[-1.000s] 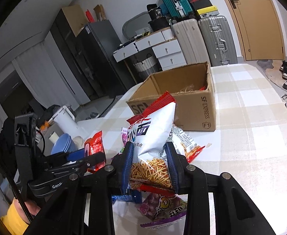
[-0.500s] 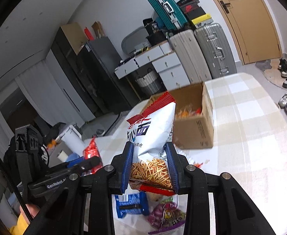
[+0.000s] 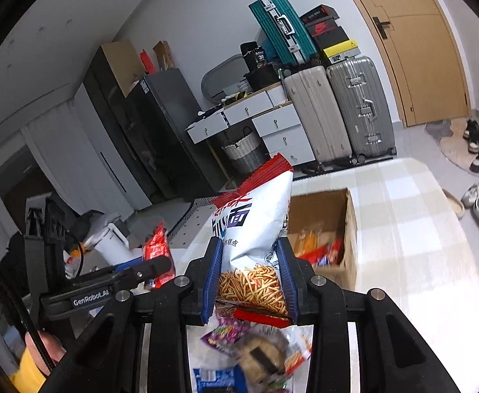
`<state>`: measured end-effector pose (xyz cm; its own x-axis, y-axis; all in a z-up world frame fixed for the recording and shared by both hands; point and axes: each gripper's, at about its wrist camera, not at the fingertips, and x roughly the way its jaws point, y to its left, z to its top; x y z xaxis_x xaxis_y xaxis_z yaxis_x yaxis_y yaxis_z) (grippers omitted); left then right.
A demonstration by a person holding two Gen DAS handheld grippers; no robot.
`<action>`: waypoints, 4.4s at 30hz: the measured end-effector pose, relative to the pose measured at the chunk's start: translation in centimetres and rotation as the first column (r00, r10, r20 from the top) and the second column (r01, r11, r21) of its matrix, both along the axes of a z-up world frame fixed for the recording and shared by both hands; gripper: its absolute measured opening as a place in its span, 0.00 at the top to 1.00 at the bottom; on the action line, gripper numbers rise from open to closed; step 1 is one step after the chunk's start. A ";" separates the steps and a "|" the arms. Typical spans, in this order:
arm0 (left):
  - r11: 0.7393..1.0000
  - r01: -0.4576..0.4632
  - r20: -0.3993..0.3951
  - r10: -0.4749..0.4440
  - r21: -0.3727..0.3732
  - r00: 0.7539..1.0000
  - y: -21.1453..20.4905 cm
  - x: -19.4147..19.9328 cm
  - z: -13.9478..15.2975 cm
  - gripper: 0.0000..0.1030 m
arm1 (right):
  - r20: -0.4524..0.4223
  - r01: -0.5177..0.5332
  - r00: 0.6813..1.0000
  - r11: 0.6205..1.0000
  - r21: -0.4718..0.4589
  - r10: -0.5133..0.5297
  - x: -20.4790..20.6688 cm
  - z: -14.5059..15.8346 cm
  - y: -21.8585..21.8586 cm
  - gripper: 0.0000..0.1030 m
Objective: Organize snacks
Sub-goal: 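Lift both packets and carry them over the box with both tools, then lower both packets into the box and open both tools, then move both open tools back over the remaining snack pile, then grasp the purple grape candy bag with the right tool while the left tool grasps the blue packet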
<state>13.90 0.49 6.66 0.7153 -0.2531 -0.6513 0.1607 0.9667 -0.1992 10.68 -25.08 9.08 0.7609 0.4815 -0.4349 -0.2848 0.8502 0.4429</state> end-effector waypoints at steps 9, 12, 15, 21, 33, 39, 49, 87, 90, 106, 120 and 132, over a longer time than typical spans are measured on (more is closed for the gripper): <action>0.998 0.065 -0.077 -0.063 0.020 0.995 -2.5 9.0 0.1 0.59 | -0.066 0.048 0.997 0.999 0.017 -0.047 6.4 -0.5 -0.5 0.67; 0.996 0.086 -0.108 -0.082 0.031 0.991 -3.7 12.1 -0.8 0.59 | -0.090 0.054 0.995 0.998 0.011 -0.053 8.6 -1.0 -0.5 0.67; 0.994 0.095 -0.145 -0.087 0.045 0.986 -4.6 15.0 -2.1 0.59 | -0.123 0.054 0.991 0.998 -0.010 -0.055 10.9 -1.9 -0.3 0.67; 0.991 0.111 -0.243 -0.089 0.078 0.966 -6.2 19.1 -6.4 0.59 | -0.180 0.056 0.981 0.996 -0.065 -0.066 14.6 -4.4 0.1 0.67; 0.982 0.150 -0.294 -0.110 0.117 0.950 -7.2 22.2 -11.7 0.59 | -0.265 0.016 0.963 0.990 -0.142 -0.053 18.4 -8.9 1.6 0.67; 0.972 0.171 -0.287 -0.120 0.161 0.950 -8.1 22.4 -12.5 0.59 | -0.288 0.018 0.956 0.990 -0.142 -0.058 18.6 -9.9 1.6 0.67; 0.974 0.164 -0.282 -0.114 0.159 0.953 -7.8 21.9 -12.3 0.59 | -0.305 0.011 0.951 0.991 -0.134 -0.052 18.5 -10.3 1.4 0.66; 0.991 -0.009 0.068 0.000 0.132 0.998 -4.9 -2.6 4.7 0.21 | 0.017 0.034 0.999 0.984 -0.173 -0.031 -2.0 2.9 1.7 0.51; 0.990 -0.022 0.097 0.009 0.136 0.995 -4.8 -5.5 5.7 0.19 | 0.041 0.036 0.999 0.984 -0.175 -0.030 -4.6 3.6 1.7 0.51; 0.992 -0.074 0.217 0.050 0.101 0.975 -3.1 -19.8 5.9 0.01 | 0.128 0.079 0.990 0.982 -0.172 -0.058 -16.1 -1.1 0.4 0.13; 0.987 -0.131 0.170 0.114 0.091 0.979 0.4 -15.9 -5.9 0.01 | 0.099 0.035 0.995 0.968 -0.247 -0.010 -14.0 -8.7 1.3 0.13; 0.981 -0.158 0.063 0.151 0.114 0.986 1.2 -13.4 -10.3 0.01 | 0.020 -0.047 0.998 0.960 -0.276 0.055 -9.1 -10.8 2.4 0.13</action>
<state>0.50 1.70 -3.61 0.7748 -0.0607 -0.6292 0.0151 0.9969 -0.0775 1.63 -22.73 -1.75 0.7519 0.3844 -0.5356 -0.3396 0.9222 0.1852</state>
